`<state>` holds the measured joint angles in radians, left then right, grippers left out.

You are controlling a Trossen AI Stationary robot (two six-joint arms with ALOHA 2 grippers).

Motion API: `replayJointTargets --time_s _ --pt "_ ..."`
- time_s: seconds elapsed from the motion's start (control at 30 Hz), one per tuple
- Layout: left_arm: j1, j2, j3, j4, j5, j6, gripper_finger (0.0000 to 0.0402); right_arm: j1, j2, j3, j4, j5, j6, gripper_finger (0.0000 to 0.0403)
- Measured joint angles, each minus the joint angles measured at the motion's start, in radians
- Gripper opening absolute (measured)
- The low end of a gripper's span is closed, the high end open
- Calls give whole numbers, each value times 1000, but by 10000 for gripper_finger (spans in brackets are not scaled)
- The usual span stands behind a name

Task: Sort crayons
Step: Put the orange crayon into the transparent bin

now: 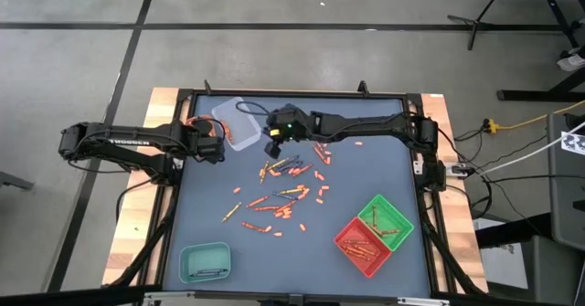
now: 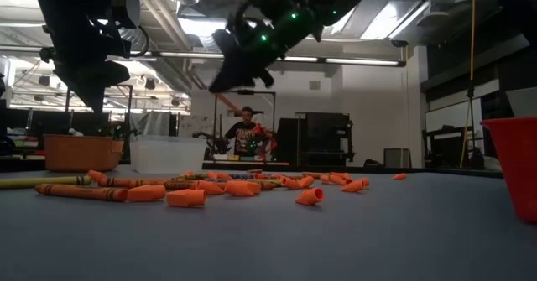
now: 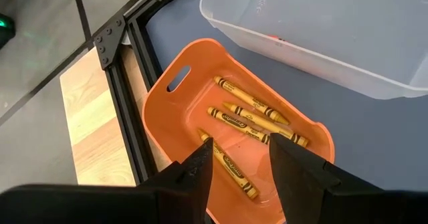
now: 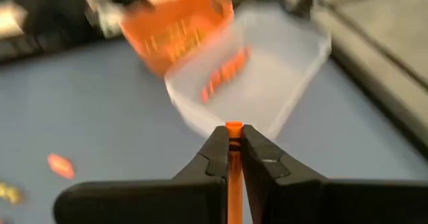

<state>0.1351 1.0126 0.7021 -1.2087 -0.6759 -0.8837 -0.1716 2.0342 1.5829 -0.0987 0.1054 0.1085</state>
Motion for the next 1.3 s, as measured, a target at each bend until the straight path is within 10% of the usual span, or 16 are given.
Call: replayJointTargets --time_s 0.5,1.3 --pt "0 0 0 15 0 0 130 -40 135 1 597 -3 -92 19" --pt "0 0 0 23 -3 0 130 -109 296 1 825 -100 -83 19"
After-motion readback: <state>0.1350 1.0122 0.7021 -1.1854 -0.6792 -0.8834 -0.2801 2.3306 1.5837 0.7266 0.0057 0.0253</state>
